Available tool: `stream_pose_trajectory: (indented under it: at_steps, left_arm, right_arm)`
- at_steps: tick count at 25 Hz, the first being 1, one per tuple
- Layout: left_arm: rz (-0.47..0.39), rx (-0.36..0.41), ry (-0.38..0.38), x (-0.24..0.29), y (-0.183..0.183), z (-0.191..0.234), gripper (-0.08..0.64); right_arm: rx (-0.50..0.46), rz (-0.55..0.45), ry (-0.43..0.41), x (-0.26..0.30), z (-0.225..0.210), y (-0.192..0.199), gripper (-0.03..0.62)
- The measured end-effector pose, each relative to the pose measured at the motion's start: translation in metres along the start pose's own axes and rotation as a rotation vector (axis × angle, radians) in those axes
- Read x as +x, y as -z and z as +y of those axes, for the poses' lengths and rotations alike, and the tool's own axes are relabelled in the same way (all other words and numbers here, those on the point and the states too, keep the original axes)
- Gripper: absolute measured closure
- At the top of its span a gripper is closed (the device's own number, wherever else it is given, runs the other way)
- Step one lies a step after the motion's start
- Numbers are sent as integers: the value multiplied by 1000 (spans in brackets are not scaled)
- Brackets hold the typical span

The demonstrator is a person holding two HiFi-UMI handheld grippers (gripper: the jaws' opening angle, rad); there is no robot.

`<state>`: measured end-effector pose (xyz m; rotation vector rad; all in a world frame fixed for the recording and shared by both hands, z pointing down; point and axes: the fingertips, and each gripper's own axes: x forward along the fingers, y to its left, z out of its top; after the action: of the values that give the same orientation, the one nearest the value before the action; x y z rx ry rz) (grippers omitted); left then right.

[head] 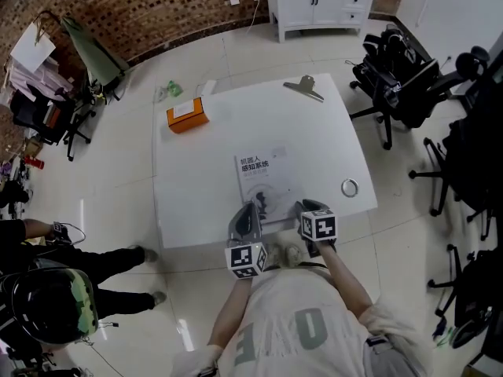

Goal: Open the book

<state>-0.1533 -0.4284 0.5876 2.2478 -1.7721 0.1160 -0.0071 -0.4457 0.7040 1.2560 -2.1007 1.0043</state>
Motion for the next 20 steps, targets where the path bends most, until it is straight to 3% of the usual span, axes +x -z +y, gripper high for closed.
stream_pose_trajectory:
  at_steps: [9, 15, 20]
  left_arm:
    - [6, 31, 52, 6, -3, -7, 545]
    - [-12, -30, 83, 7, -13, -15, 543]
    - [127, -129, 114, 15, -4, -22, 541]
  right_arm:
    - [3, -75, -15, -20, 11, -17, 566]
    - [-66, -176, -74, -44, 38, -37, 588]
    - [-214, -246, -186, -58, 90, -46, 589]
